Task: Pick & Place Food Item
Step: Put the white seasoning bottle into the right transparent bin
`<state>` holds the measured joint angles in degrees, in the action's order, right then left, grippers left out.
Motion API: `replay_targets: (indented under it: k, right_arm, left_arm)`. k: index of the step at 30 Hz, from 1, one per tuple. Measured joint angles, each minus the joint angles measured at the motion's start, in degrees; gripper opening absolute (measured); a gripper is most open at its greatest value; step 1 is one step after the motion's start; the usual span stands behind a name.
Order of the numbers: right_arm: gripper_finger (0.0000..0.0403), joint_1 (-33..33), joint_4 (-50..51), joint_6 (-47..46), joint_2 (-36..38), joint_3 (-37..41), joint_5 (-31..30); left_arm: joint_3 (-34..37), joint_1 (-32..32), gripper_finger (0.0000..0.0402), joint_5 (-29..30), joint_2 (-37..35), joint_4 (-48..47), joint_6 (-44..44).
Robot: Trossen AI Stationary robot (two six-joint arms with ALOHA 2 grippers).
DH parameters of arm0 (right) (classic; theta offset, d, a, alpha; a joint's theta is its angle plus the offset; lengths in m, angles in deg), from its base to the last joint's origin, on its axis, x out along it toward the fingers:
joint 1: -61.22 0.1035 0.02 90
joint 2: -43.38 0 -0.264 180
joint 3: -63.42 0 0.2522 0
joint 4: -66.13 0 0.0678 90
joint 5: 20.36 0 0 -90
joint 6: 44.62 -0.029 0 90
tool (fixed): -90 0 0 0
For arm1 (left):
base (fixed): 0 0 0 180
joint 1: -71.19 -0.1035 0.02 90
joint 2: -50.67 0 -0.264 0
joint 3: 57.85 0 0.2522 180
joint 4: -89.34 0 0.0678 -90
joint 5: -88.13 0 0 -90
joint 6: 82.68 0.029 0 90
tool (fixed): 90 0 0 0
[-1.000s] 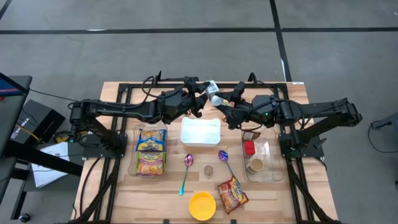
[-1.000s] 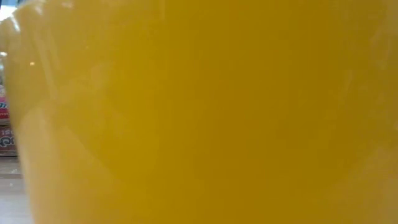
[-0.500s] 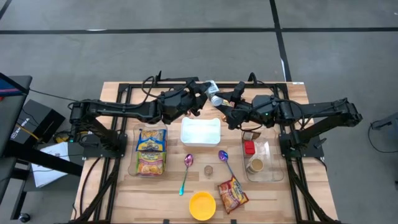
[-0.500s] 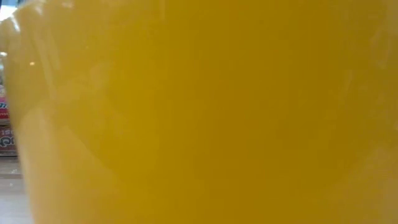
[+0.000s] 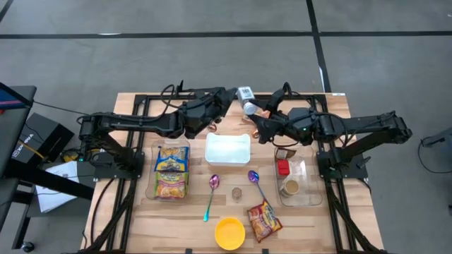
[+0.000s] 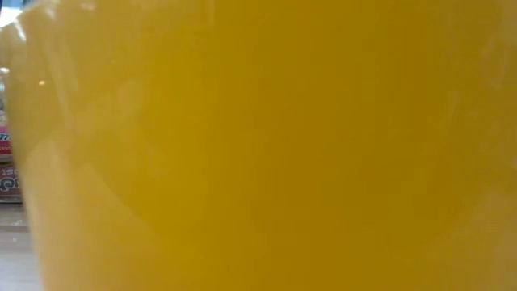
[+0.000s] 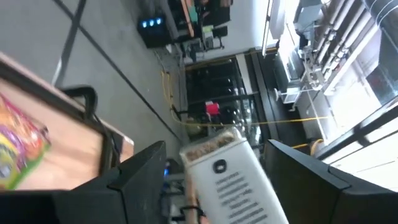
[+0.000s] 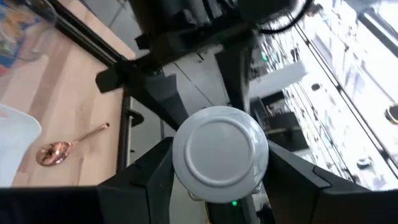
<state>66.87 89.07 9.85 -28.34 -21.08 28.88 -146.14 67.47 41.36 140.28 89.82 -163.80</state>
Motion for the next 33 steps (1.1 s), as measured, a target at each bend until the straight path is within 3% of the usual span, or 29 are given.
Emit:
replay_targets:
  k: [8,16,24,33]
  right_arm:
    - [0.0195,0.4,4.5,-8.9,2.3,-0.1,-5.5]
    - [0.0195,2.7,19.9,-32.5,7.0,0.0,-5.2]
    - [0.0195,3.3,38.0,-58.0,11.0,0.0,6.1]
    - [0.0195,5.1,51.7,-74.7,13.6,0.0,22.0]
  left_arm:
    - [0.1,-0.4,0.0266,7.6,-2.1,-0.9,9.8]
    - [0.0,-4.1,0.0264,8.0,-7.6,-2.0,27.2]
    - [0.0,-6.4,0.0264,7.8,-12.4,-2.3,40.0]
    - [0.0,-6.3,0.0264,7.1,-13.6,-3.8,43.8]
